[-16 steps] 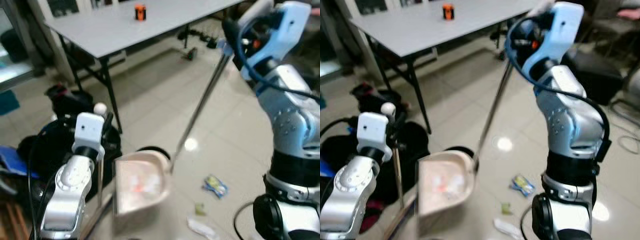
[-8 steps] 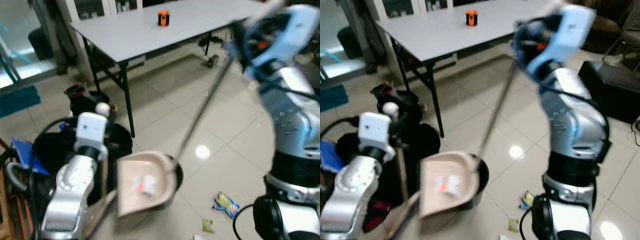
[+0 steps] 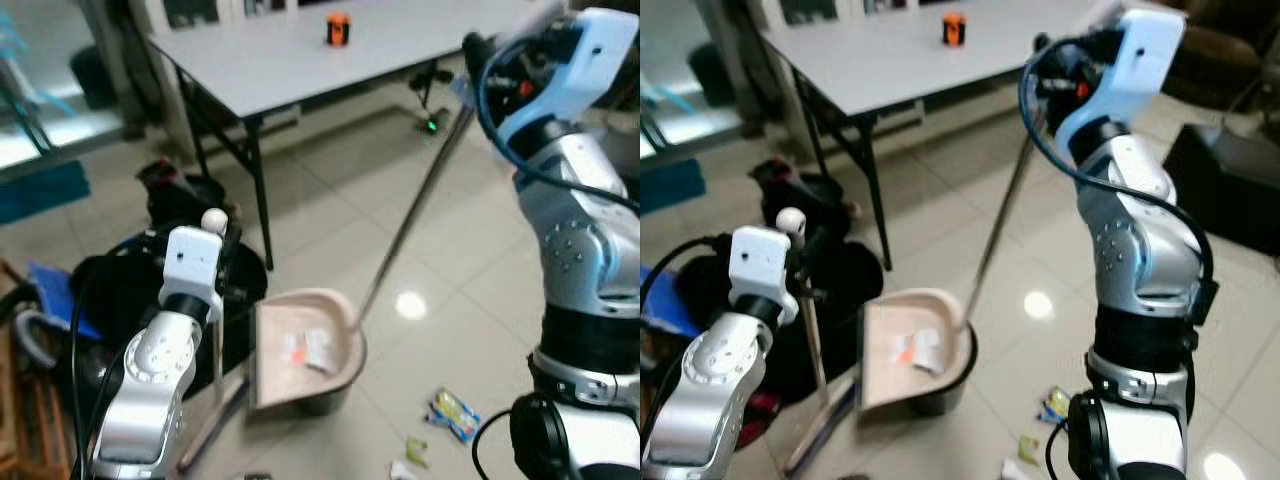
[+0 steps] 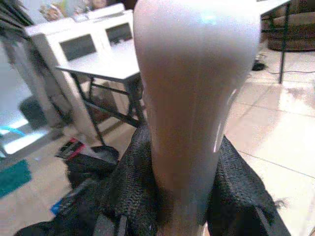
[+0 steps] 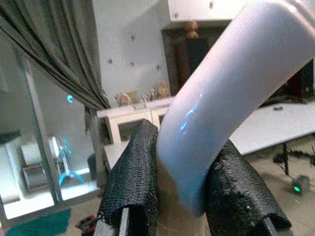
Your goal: Sweep floor
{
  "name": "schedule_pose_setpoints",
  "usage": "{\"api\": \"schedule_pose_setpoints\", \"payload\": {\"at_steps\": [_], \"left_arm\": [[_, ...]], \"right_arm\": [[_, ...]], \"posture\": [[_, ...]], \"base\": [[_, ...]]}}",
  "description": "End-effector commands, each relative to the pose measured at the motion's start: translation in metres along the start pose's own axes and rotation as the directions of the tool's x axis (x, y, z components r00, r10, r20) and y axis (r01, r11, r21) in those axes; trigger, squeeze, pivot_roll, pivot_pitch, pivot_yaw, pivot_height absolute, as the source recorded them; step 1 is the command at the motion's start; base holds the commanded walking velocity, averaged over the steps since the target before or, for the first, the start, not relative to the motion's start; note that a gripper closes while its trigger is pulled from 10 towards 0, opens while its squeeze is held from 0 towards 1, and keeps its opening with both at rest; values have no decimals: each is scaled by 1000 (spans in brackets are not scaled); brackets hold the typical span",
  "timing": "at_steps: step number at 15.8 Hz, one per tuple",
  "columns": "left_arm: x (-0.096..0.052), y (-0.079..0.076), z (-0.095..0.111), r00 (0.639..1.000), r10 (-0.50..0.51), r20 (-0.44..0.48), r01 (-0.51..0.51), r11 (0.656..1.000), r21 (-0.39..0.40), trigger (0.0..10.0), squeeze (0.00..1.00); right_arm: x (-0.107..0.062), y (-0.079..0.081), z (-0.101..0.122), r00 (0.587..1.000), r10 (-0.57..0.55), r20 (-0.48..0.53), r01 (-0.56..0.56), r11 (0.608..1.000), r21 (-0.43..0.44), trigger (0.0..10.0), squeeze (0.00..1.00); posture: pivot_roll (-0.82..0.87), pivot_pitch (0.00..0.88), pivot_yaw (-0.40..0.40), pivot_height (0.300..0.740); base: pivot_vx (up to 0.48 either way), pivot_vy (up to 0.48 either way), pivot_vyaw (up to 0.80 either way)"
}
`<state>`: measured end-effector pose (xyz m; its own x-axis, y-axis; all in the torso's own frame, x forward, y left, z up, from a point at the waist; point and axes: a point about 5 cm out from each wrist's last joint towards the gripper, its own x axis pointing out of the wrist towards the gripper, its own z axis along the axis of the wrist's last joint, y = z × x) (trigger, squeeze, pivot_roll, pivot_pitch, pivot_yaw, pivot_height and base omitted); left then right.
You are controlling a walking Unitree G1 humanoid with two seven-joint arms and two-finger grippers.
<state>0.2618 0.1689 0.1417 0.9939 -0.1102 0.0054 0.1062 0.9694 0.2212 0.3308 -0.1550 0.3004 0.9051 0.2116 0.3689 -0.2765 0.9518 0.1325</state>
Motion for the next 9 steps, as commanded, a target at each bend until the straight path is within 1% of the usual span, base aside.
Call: {"api": "schedule_pose_setpoints", "payload": {"at_steps": [1, 2, 3, 4, 7, 8, 9], "left_arm": [[0, 2, 5, 999, 9, 32, -10, 1000, 17, 10000, 0], [1, 2, 5, 999, 10, 31, -11, 1000, 19, 10000, 0], [1, 2, 4, 999, 10, 31, -10, 1000, 19, 10000, 0], [0, 2, 4, 999, 10, 30, -10, 1000, 20, 10000, 0], [1, 3, 3, 999, 16, 32, -17, 1000, 23, 10000, 0], [1, 3, 3, 999, 20, 33, -21, 1000, 23, 10000, 0], [1, 3, 3, 999, 21, 33, -22, 999, 24, 10000, 0]], "right_arm": [[1, 0, 5, 999, 10, 44, -6, 995, -95, 10000, 0], [2, 4, 3, 998, 24, 52, -16, 988, -153, 10000, 0], [3, 8, 3, 997, 41, 62, -30, 985, -171, 10000, 0], [5, 23, -2, 991, 101, 91, -79, 974, -214, 10000, 0], [5, 41, -13, 979, 175, 108, -144, 958, -250, 10000, 0], [3, 50, -22, 969, 215, 119, -176, 945, -276, 10000, 0], [3, 53, -25, 965, 230, 123, -187, 939, -288, 10000, 0]], "posture": [[50, 0, 34, 740], [50, 0, 33, 740], [48, 0, 35, 740], [48, 0, 35, 740], [51, 0, 31, 740], [58, 0, 27, 740], [58, 0, 27, 740]], "base": [[0, 0, 0], [0, 0, 0], [0, 0, 0], [0, 0, 0], [0, 0, 0], [0, 0, 0], [0, 0, 0]]}}
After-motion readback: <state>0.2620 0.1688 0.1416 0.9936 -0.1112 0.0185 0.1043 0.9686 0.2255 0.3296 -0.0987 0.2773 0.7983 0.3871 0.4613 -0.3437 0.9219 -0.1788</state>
